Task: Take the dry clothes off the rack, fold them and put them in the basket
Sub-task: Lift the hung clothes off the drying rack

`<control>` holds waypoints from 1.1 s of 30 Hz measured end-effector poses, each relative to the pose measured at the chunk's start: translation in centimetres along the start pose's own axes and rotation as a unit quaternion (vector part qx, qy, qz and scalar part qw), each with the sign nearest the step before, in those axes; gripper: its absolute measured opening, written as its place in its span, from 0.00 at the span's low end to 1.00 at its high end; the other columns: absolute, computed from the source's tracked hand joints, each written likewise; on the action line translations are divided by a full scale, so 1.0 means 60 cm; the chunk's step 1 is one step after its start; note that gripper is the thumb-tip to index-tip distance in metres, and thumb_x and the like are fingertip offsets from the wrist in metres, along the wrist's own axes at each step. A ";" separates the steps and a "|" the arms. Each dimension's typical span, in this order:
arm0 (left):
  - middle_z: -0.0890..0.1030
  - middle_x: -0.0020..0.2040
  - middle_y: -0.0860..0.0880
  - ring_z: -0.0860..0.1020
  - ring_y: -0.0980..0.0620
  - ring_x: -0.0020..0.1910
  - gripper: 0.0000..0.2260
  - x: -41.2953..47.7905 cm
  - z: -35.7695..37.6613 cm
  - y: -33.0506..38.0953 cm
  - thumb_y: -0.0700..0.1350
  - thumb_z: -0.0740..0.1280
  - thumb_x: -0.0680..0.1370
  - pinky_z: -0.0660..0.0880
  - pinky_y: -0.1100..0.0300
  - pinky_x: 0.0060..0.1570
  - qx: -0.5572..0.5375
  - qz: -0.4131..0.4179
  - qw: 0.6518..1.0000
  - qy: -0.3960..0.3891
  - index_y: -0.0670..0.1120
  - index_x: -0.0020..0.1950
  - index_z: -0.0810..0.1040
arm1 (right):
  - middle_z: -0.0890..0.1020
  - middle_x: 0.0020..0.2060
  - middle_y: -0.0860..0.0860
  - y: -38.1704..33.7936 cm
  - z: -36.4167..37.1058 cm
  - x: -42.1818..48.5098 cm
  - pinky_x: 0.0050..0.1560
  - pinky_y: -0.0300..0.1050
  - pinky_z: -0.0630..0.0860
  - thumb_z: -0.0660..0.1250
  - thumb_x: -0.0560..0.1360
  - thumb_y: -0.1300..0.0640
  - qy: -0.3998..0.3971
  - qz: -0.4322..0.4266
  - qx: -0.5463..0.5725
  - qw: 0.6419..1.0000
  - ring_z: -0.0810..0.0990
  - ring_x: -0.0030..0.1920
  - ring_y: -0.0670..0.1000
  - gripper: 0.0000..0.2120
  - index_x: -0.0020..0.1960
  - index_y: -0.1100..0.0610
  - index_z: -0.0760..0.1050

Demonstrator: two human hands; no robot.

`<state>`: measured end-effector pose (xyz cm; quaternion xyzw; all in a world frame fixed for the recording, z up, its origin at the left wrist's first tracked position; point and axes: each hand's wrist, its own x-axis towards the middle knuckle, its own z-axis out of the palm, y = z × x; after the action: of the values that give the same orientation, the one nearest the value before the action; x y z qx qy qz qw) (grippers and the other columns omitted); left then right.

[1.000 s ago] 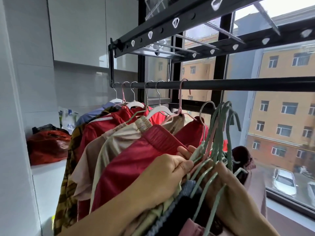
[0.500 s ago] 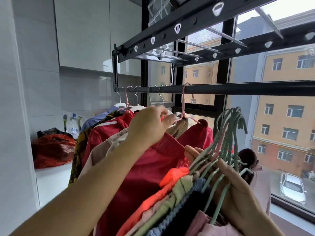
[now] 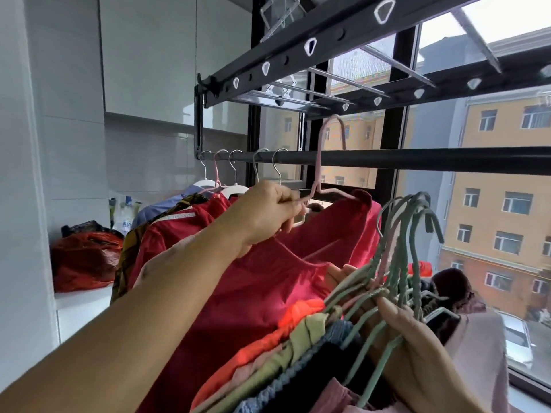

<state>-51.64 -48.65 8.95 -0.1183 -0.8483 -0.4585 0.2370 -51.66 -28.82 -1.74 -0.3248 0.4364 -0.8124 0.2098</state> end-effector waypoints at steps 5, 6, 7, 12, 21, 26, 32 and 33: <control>0.78 0.29 0.55 0.74 0.60 0.28 0.08 -0.085 0.058 -0.050 0.42 0.63 0.78 0.71 0.63 0.38 0.049 0.002 0.997 -0.060 0.50 0.41 0.78 | 0.81 0.53 0.64 0.013 0.015 -0.011 0.43 0.52 0.81 0.86 0.42 0.51 0.084 -0.040 0.028 0.995 0.82 0.51 0.62 0.38 0.50 0.62 0.82; 0.80 0.32 0.55 0.75 0.62 0.31 0.08 -0.096 0.066 -0.057 0.43 0.64 0.78 0.72 0.63 0.39 0.028 -0.002 0.998 -0.055 0.52 0.40 0.78 | 0.82 0.50 0.65 0.015 0.014 -0.006 0.40 0.50 0.81 0.86 0.40 0.51 0.095 -0.036 0.019 0.995 0.83 0.48 0.62 0.38 0.47 0.63 0.83; 0.82 0.36 0.56 0.78 0.64 0.35 0.08 -0.103 0.070 -0.063 0.44 0.64 0.78 0.74 0.64 0.43 -0.001 -0.005 0.999 -0.051 0.52 0.42 0.80 | 0.82 0.48 0.65 0.016 0.018 -0.004 0.38 0.49 0.81 0.85 0.38 0.51 0.097 -0.025 0.011 0.995 0.83 0.47 0.62 0.38 0.46 0.63 0.83; 0.84 0.49 0.54 0.80 0.60 0.49 0.11 -0.114 0.072 -0.072 0.50 0.62 0.79 0.74 0.65 0.52 0.003 0.002 0.997 -0.073 0.49 0.54 0.82 | 0.83 0.50 0.61 0.032 0.033 -0.002 0.38 0.45 0.81 0.85 0.39 0.49 0.064 -0.003 0.022 0.998 0.84 0.48 0.57 0.37 0.46 0.60 0.84; 0.82 0.48 0.54 0.78 0.62 0.46 0.15 -0.123 0.048 -0.087 0.52 0.60 0.79 0.72 0.69 0.52 -0.049 -0.004 0.993 -0.106 0.45 0.54 0.82 | 0.57 0.70 0.73 0.053 0.038 0.016 0.72 0.60 0.48 0.37 0.84 0.56 0.023 -0.041 0.128 0.991 0.56 0.72 0.68 0.24 0.73 0.73 0.46; 0.83 0.48 0.48 0.81 0.51 0.48 0.16 -0.126 0.019 -0.098 0.50 0.60 0.80 0.75 0.59 0.52 -0.034 0.012 0.992 -0.119 0.41 0.51 0.81 | 0.81 0.53 0.64 0.082 0.075 0.028 0.50 0.51 0.79 0.81 0.59 0.49 0.045 -0.038 0.024 0.998 0.81 0.54 0.61 0.31 0.57 0.61 0.79; 0.84 0.47 0.48 0.82 0.51 0.47 0.15 -0.149 -0.009 -0.125 0.55 0.64 0.76 0.76 0.53 0.53 -0.062 -0.025 0.990 -0.127 0.45 0.49 0.82 | 0.81 0.52 0.66 0.111 0.089 0.036 0.49 0.53 0.79 0.82 0.58 0.51 0.013 -0.030 0.019 0.999 0.81 0.52 0.63 0.31 0.57 0.63 0.79; 0.84 0.49 0.50 0.82 0.53 0.48 0.15 -0.152 -0.012 -0.130 0.55 0.64 0.76 0.76 0.54 0.55 -0.060 -0.021 0.989 -0.135 0.45 0.50 0.82 | 0.76 0.58 0.70 0.116 0.097 0.038 0.58 0.56 0.74 0.73 0.71 0.54 0.017 -0.054 0.024 0.998 0.76 0.59 0.66 0.27 0.64 0.67 0.72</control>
<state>-46.87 -53.39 -0.99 -0.1753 -0.8457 -0.4934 0.1029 -48.69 -37.26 -4.43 -0.3291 0.4024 -0.8379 0.1663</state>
